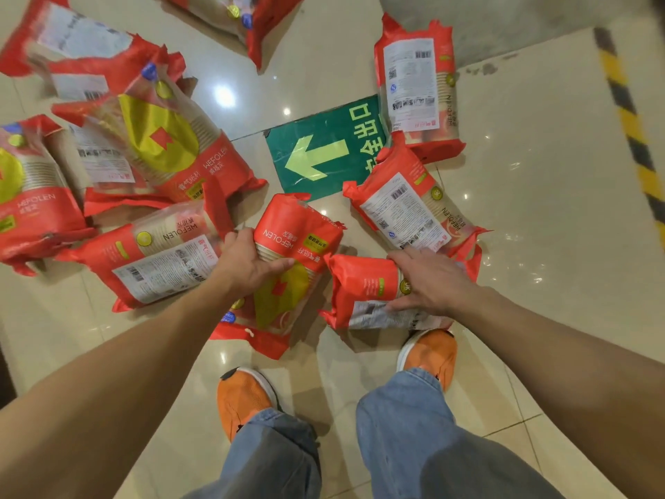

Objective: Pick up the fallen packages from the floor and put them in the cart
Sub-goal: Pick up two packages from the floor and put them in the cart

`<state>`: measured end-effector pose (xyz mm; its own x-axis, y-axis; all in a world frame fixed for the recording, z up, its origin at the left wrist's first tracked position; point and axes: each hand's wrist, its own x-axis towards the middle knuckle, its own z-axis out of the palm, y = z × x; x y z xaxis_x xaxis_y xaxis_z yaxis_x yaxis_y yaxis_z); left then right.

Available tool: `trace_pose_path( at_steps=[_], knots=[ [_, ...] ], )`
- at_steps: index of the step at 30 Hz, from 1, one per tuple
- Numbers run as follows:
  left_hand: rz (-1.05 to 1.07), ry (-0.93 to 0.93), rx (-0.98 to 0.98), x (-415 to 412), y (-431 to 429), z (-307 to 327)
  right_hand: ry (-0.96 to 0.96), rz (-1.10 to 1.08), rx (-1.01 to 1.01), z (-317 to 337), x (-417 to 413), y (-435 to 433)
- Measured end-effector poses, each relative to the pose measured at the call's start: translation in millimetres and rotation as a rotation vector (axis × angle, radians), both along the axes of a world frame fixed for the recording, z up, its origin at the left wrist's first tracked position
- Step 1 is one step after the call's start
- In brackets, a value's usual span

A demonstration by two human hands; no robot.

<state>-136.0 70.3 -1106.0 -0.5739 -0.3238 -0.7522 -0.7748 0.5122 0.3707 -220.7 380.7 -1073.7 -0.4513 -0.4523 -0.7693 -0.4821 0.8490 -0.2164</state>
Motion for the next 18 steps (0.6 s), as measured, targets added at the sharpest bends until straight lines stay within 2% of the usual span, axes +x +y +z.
trace_pose_path(
  at_steps=[4,9,13,18],
  knots=[
    [0.111,0.113,0.003,-15,-15,64,-0.021,-0.360,-0.114,61,-19,0],
    [0.239,0.299,0.035,-57,-33,192,0.019,-0.739,-0.337,170,-43,-2],
    [0.236,0.443,0.021,-95,-44,326,0.108,-0.980,-0.492,290,-64,-7],
    [0.271,0.592,0.028,-121,-33,501,0.263,-1.187,-0.650,470,-76,-7]
  ],
)
